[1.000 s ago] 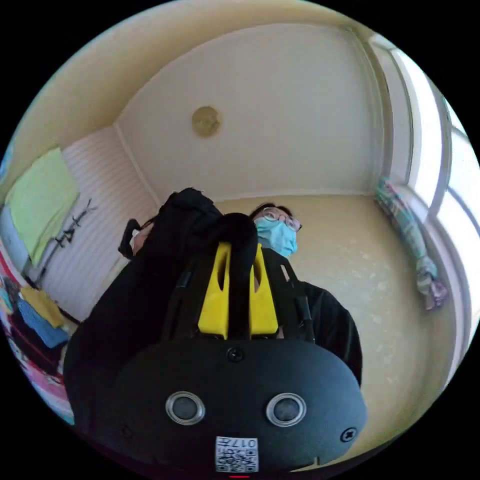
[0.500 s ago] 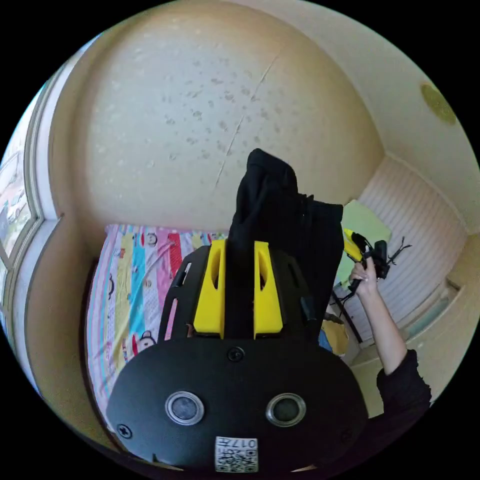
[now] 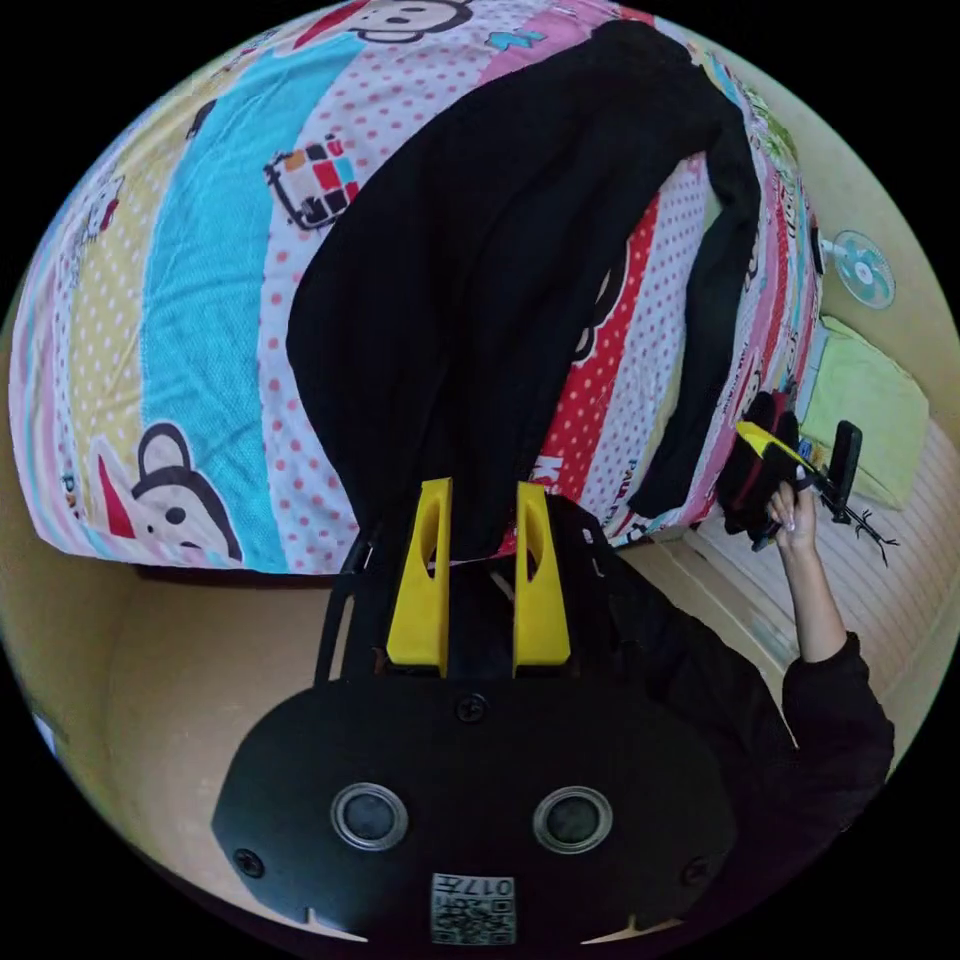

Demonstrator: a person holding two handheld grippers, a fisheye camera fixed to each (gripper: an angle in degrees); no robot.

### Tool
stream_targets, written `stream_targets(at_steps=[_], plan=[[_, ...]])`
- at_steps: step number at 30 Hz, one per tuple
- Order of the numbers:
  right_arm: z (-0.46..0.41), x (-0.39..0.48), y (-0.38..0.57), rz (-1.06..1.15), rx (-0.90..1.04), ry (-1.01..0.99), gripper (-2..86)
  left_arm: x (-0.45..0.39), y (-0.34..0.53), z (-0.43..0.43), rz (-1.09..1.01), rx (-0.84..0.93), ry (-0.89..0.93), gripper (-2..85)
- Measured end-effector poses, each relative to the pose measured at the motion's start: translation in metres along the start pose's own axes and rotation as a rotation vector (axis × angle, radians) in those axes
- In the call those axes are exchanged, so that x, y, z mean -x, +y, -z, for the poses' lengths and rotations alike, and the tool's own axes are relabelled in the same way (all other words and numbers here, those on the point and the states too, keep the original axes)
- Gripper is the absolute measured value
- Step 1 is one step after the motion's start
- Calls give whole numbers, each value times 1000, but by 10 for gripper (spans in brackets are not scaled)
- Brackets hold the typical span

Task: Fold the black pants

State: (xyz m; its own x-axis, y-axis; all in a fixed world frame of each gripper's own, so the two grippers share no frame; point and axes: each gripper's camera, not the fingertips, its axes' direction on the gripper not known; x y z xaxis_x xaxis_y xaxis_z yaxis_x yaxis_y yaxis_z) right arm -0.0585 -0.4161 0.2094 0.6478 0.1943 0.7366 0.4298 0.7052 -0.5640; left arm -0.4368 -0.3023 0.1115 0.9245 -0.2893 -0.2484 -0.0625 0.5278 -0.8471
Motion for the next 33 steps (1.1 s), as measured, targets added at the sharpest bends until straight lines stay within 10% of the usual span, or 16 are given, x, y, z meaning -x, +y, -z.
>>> stream_targets(at_steps=[12,18,26,33], plan=[[-203,54,-40,-43,6,-217,122,75,-18,92,-23,-484,135,135],[-290,66,-14,-108,42,-357,97,86,-7,12,-109,-401,16,130],[-257,128,49,90,189,-346,34,77,82,27,-254,-322,528,40],[-234,113,99,90,243,-197,47,101,131,-16,54,-86,198,28]])
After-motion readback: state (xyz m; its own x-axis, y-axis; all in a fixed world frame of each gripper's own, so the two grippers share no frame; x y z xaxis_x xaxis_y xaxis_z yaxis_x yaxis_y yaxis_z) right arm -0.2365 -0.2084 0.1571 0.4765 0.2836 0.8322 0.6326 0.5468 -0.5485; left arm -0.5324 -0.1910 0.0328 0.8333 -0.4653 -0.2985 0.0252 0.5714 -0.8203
